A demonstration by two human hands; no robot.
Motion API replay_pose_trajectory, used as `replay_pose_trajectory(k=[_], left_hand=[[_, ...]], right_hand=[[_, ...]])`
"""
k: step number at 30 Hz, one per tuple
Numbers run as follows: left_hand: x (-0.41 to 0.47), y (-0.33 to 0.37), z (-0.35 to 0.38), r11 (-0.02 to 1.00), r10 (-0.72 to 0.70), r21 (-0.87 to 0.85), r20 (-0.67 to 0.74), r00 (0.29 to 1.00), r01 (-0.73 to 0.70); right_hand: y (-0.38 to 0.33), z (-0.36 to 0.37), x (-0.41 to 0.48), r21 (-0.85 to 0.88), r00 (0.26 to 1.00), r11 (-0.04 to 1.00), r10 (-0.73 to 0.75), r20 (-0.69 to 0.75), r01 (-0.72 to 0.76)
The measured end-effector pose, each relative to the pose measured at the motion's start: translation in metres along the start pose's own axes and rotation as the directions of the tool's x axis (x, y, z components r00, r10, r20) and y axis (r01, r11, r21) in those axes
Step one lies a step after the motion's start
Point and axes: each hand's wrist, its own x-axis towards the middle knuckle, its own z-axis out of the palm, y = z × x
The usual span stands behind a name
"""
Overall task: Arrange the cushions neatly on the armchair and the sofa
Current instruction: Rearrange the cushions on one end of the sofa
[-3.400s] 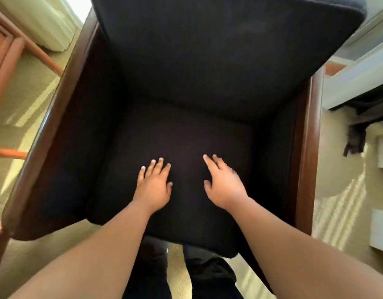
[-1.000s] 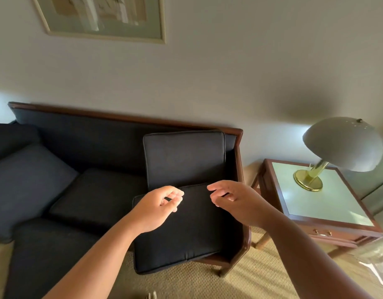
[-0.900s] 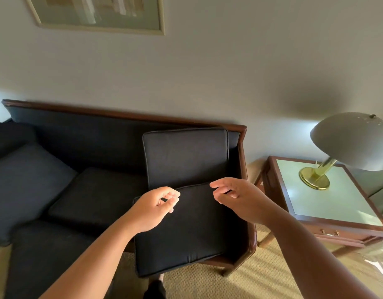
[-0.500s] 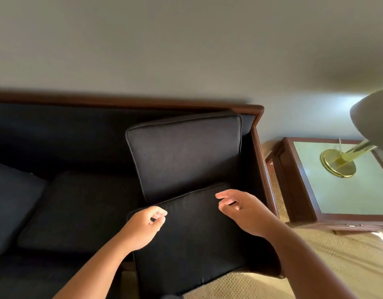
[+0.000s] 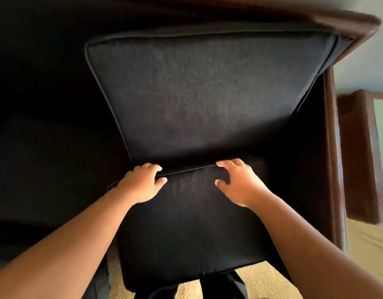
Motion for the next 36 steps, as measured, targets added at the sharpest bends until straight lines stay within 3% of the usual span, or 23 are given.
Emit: replay_pose_trajectory(k=[3,9,14,18,22,28,30,33,36], left_hand=[[0.029,-0.011,0.017,0.997,-0.069,-0.035,0.028,0.997,0.070],[0.045,-0.016,0.012,0.991,-0.090,-0.093,0.084,0.992,0.098],[0.040,-0.007,-0.009,0.993,-0.087,-0.058,0.206,0.975,0.101],[0.046,0.007,-0.022,0.996,-0.082,-0.010,0.252,0.964,0.087],[0.055,0.019,-0.035,0.990,-0.092,-0.081,0.276,0.957,0.118],[0.047,0.030,-0.028,0.998,0.046,-0.052,0.220,0.974,-0.035],[0.042,0.035,-0.022,0.997,0.075,-0.021,0.181,0.981,-0.073],[0.024,0.045,-0.018,0.993,0.081,-0.101,0.304,0.949,-0.053],[0.002,0.056,-0.024,0.993,0.104,-0.002,0.439,0.893,-0.114]], right_hand=[[0.010,0.024,0.050,-0.257,0.996,0.963,-0.058,0.071,0.075],[0.017,0.025,0.083,-0.446,0.989,0.885,-0.082,0.126,0.131],[0.012,0.005,0.092,-0.474,0.953,0.872,0.030,0.302,0.123],[0.008,0.003,0.096,-0.443,0.931,0.892,0.082,0.356,0.091],[0.006,-0.002,0.098,-0.482,0.901,0.871,0.134,0.413,0.091],[0.003,-0.025,0.084,-0.471,0.876,0.864,0.079,0.476,0.178],[0.009,-0.027,0.071,-0.353,0.859,0.929,0.091,0.504,0.109],[0.025,-0.027,0.046,-0.225,0.851,0.972,0.063,0.522,0.065],[0.035,-0.027,0.025,-0.299,0.849,0.922,-0.056,0.526,0.246]])
